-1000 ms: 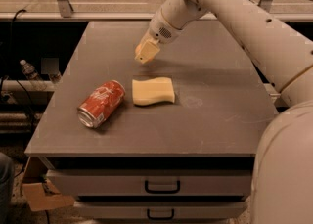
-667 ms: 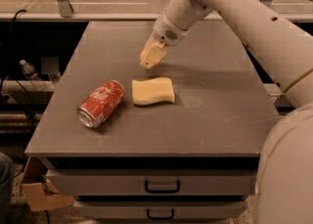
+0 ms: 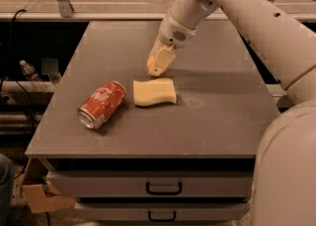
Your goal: Move orange near sponge
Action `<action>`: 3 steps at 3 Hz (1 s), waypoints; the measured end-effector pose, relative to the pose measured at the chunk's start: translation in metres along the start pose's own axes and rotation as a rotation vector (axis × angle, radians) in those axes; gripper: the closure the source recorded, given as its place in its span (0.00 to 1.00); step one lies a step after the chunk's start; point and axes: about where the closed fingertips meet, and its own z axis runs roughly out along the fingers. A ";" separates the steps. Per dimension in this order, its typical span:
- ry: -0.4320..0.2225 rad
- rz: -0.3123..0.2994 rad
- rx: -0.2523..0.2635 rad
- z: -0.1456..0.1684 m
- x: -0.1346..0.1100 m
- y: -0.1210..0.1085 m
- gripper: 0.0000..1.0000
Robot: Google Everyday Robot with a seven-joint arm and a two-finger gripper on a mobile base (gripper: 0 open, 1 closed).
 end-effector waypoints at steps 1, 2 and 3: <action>0.015 -0.026 -0.054 0.004 0.002 0.006 1.00; 0.026 -0.038 -0.100 0.010 0.002 0.006 0.82; 0.020 -0.038 -0.092 0.012 0.000 0.003 0.59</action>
Offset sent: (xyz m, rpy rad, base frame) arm -0.0106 -0.0013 -0.0097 -0.0586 0.1310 0.1261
